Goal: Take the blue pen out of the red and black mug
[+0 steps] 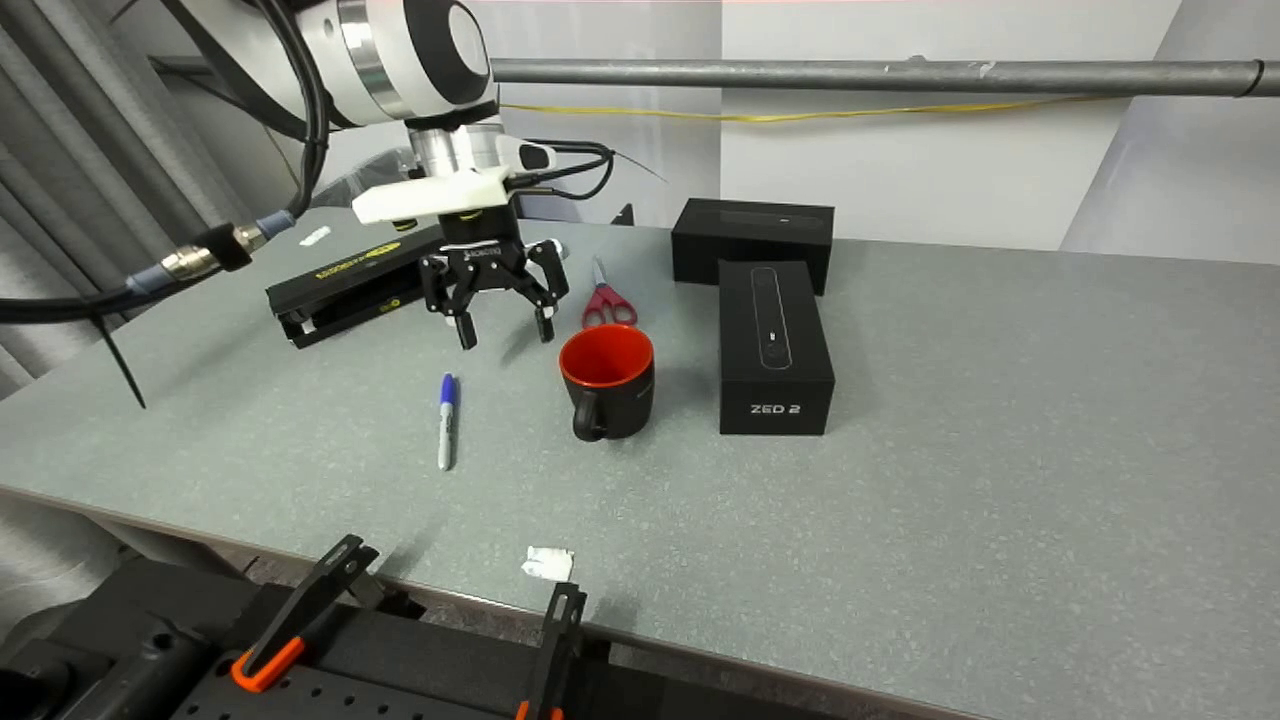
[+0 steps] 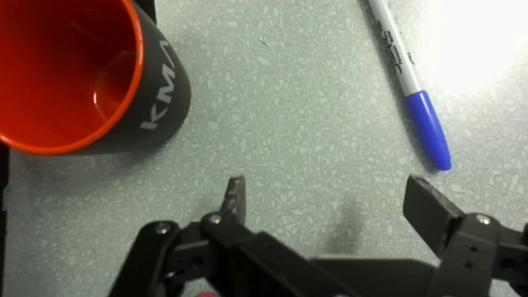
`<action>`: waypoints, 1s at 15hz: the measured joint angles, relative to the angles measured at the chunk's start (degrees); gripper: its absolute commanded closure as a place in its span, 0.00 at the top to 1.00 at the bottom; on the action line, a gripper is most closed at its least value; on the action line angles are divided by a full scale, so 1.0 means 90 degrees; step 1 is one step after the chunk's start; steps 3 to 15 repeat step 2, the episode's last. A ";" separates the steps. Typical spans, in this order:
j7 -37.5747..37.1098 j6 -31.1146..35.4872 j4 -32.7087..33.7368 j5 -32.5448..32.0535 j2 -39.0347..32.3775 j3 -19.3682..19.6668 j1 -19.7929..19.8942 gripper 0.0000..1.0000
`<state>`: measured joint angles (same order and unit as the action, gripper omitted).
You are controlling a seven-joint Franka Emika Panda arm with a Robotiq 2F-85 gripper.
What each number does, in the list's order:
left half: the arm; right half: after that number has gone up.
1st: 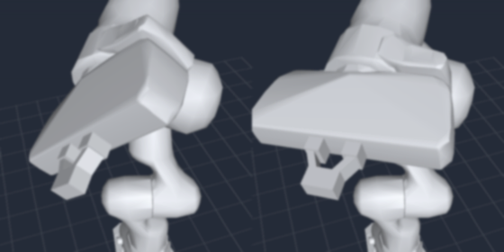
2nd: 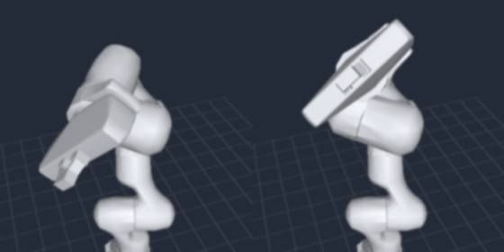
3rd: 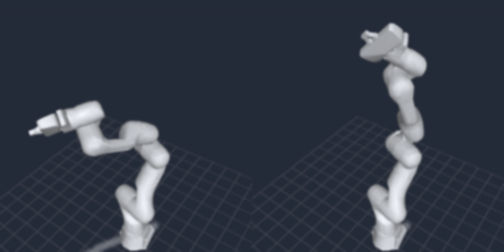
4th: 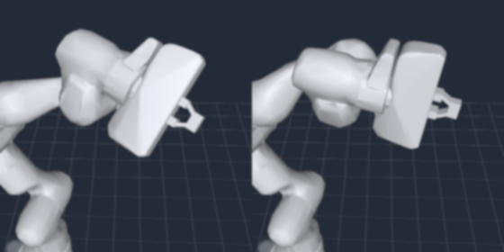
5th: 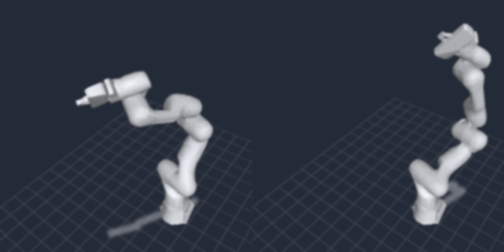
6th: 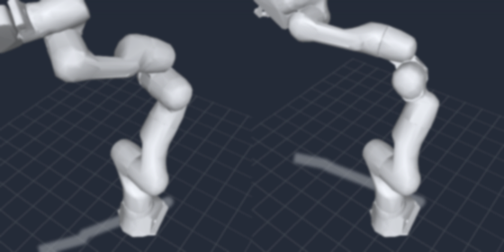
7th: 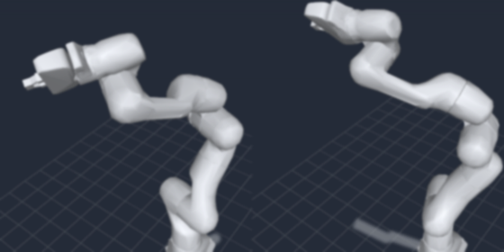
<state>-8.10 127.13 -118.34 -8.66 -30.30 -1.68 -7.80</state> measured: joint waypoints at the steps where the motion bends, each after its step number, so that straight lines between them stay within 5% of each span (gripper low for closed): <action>1: -0.0005 0.0000 0.0005 0.0000 -0.0001 0.0002 -0.0001 1.00; 15: -0.0007 0.0000 0.0007 0.0000 -0.0001 0.0003 -0.0002 1.00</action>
